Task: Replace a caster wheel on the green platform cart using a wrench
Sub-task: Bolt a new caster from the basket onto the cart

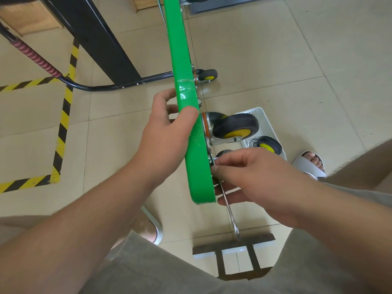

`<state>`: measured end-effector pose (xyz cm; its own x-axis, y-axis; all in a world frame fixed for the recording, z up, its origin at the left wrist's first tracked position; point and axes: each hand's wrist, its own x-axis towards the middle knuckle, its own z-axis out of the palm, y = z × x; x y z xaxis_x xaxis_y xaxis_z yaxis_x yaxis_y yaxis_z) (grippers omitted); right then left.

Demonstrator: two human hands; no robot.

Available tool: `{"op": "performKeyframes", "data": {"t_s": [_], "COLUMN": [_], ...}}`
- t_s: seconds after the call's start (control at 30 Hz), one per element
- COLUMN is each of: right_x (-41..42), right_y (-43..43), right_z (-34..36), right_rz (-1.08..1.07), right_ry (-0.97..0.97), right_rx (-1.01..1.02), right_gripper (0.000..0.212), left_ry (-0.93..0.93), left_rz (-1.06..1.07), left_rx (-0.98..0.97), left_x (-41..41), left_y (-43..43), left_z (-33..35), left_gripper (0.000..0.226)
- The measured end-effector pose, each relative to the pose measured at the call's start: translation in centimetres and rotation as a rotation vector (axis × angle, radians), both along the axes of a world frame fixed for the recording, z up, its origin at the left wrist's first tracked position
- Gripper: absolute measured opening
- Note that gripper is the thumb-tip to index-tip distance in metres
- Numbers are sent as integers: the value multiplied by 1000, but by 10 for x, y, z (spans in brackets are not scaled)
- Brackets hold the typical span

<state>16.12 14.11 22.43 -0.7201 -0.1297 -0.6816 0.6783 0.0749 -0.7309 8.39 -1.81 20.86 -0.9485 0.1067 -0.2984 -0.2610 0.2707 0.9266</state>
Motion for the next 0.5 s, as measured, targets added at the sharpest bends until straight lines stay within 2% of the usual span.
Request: {"op": "performKeyframes", "data": {"t_s": [0.2, 0.5], "right_x": [-1, -17], "right_y": [4, 8], "right_z": [12, 33], "right_rz": [22, -64], "right_ry": [-17, -108], "right_rx": [-16, -216], "right_gripper": [13, 14], "left_ry": [-9, -9], "left_rz": [-2, -2], "left_rx": [-11, -7], "left_x": [0, -1], "left_y": [1, 1], "left_z": [1, 1], "left_gripper": [49, 47]}}
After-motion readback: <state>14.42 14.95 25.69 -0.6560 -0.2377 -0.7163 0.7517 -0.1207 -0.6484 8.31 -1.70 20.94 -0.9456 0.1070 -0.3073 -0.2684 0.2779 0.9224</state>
